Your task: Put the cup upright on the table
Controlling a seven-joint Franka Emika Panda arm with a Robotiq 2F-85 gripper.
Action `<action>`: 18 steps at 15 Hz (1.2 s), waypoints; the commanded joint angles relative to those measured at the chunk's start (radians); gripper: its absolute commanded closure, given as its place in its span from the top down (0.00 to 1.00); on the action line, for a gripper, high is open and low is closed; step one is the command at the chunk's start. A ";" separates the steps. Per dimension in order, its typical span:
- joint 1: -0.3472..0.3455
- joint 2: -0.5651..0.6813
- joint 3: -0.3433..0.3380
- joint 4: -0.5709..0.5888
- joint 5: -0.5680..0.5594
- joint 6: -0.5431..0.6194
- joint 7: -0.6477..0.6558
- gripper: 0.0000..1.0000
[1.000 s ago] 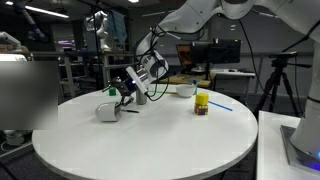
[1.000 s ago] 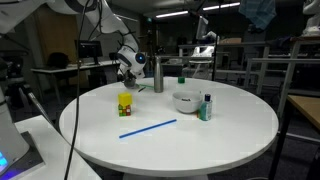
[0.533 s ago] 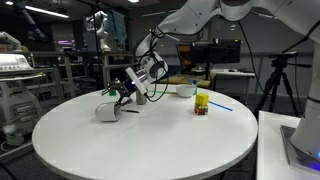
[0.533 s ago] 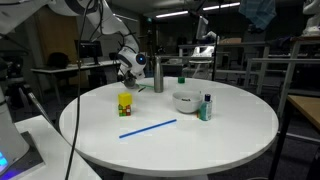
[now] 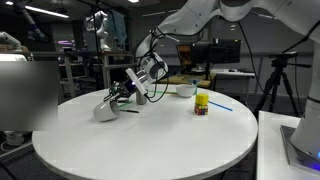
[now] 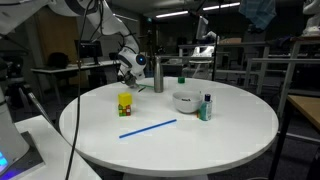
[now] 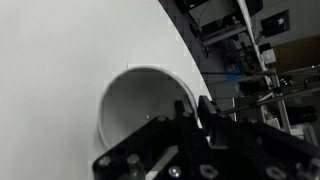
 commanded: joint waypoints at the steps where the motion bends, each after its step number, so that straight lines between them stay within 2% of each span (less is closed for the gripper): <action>1: 0.009 0.024 -0.018 0.047 0.035 -0.033 -0.025 0.00; 10: 0.011 0.008 -0.022 0.038 0.018 -0.035 -0.005 0.02; 18: 0.016 -0.103 -0.015 -0.009 0.029 -0.022 -0.046 0.02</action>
